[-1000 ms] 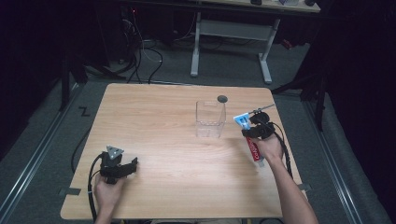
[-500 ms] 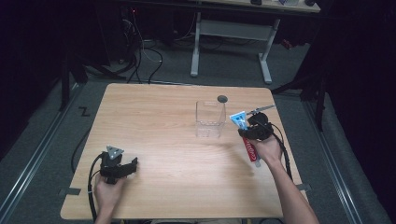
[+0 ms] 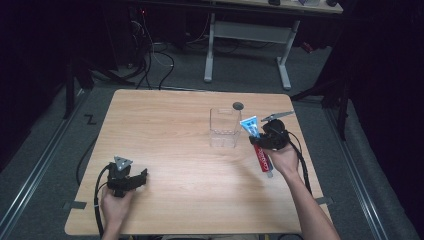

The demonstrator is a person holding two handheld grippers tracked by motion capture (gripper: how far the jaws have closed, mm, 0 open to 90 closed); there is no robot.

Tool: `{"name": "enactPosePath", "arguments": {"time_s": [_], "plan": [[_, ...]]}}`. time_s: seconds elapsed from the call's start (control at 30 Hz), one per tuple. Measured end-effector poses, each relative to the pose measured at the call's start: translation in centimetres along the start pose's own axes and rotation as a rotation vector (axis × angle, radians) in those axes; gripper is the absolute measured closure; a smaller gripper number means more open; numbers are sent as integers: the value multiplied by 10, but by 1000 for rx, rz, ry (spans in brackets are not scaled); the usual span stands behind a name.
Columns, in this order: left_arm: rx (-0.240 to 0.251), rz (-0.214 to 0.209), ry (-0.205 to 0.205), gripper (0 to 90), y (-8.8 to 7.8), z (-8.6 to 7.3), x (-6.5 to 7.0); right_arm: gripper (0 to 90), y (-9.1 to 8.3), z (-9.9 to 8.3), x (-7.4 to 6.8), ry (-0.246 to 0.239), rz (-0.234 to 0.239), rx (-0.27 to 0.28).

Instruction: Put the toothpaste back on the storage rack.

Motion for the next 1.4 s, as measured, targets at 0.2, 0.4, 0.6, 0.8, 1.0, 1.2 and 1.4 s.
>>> {"name": "enactPosePath", "arguments": {"time_s": [0.2,0.4,0.6,0.8,1.0,1.2,1.4], "plan": [[0,-1,0,252,0,0,0,708,-4,7,-8,-18,14,48],[1,-1,-1,251,0,0,0,709,-10,16,-16,-18,39,78],[3,-2,-4,251,0,0,0,709,-14,27,-25,-39,64,106],[2,-2,-3,250,0,0,0,709,-14,36,-32,-46,88,118],[2,-2,-3,249,0,0,0,709,-16,50,-41,-63,108,142],[-1,0,2,246,0,0,0,708,-18,63,-47,-80,110,174],[-1,0,2,244,0,0,0,709,-16,76,-50,-75,109,202]]}}
Point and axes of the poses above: each handheld gripper's, and its own axes: y roughly forward along the jaws, z roughly out of its top, x roughly to its right, the point moved 4 cm from there along y, roughly forward along the jaws, and after that the axes turned 10 degrees about -z, right-handed, at the moved point
